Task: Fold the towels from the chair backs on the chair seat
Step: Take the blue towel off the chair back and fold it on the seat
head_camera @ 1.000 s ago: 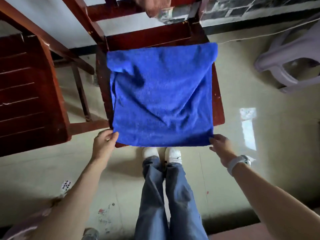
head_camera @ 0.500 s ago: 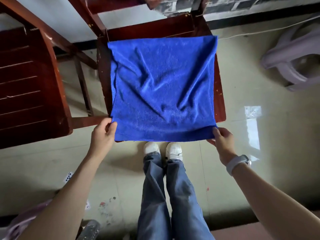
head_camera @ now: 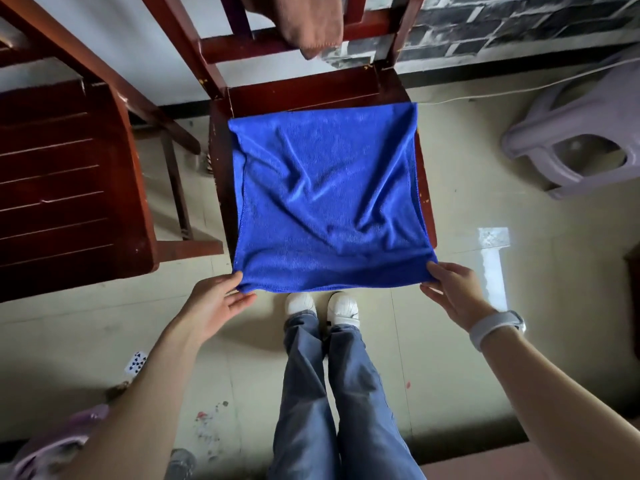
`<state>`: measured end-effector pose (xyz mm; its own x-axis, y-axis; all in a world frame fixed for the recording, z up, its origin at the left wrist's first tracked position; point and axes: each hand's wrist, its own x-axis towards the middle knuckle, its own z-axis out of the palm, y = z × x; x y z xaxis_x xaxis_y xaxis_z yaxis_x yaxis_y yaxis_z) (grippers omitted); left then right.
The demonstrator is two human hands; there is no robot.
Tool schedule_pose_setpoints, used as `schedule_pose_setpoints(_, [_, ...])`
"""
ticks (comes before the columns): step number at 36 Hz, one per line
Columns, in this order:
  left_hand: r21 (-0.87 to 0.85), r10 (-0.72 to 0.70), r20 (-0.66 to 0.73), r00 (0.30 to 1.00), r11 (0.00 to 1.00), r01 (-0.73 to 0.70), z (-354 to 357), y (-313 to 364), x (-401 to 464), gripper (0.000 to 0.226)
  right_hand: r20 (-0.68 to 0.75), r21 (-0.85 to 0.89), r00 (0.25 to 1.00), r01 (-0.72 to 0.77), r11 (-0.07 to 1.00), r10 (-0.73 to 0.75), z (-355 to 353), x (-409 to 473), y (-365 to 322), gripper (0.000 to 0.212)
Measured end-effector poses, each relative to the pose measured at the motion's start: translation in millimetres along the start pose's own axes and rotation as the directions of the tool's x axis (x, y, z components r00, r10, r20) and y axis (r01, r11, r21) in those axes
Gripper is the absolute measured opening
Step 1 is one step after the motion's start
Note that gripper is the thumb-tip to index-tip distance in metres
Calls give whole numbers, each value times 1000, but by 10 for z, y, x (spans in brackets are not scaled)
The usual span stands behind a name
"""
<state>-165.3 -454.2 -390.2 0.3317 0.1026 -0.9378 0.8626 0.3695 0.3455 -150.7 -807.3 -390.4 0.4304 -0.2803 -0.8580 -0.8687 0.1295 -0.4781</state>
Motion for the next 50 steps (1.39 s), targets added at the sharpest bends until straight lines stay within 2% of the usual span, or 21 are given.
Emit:
schedule_pose_setpoints(4, [48,2,-48,999,999,0,-87,-39,-14,8,-61,-95,998,24,995,-30,-36,10,38,16])
schedule_pose_setpoints(7, [91,26,-67,997,996,-20,-122,-32,-22,7,-129,-166,987,77,983,-99,-40,-5,40,27])
schedule_pose_setpoints(11, [-8,70,-49,996,997,-70,-75,29,-72,10,-175,-258,966,142,956,-191,-23,-16,2,35])
schedule_pose_setpoints(16, [-144,92,-64,994,985,-100,18,115,-129,10,-213,-264,954,154,952,-213,13,-56,-77,47])
schedule_pose_setpoints(19, [-221,61,3,998,974,-59,27,162,-177,16,-216,-235,956,148,961,-200,18,-100,-142,44])
schedule_pose_setpoints(22, [-251,-52,74,996,966,69,5,201,-217,13,-202,-170,966,125,977,-159,7,-123,-198,41])
schedule_pose_setpoints(25, [-195,-179,105,978,961,197,-32,206,-241,10,-121,-39,989,80,996,-84,-25,-137,-233,33])
schedule_pose_setpoints(29, [-60,-244,67,967,967,248,-85,170,-247,10,-20,39,998,54,998,-53,-91,-162,-257,22])
schedule_pose_setpoints(34, [59,-182,-9,983,981,183,-77,140,-261,9,-64,26,996,58,998,-56,-155,-175,-261,26])
schedule_pose_setpoints(38, [149,-95,-1,996,984,94,-4,149,-365,4,-119,-102,987,100,990,-112,-142,-213,-290,24])
schedule_pose_setpoints(45, [-161,-132,-10,991,978,129,49,247,-443,3,-171,-82,979,102,991,-114,-88,-241,-386,37])
schedule_pose_setpoints(50, [-269,-132,31,991,954,135,12,270,-482,9,-178,-51,979,95,994,-103,-95,-232,-416,36])
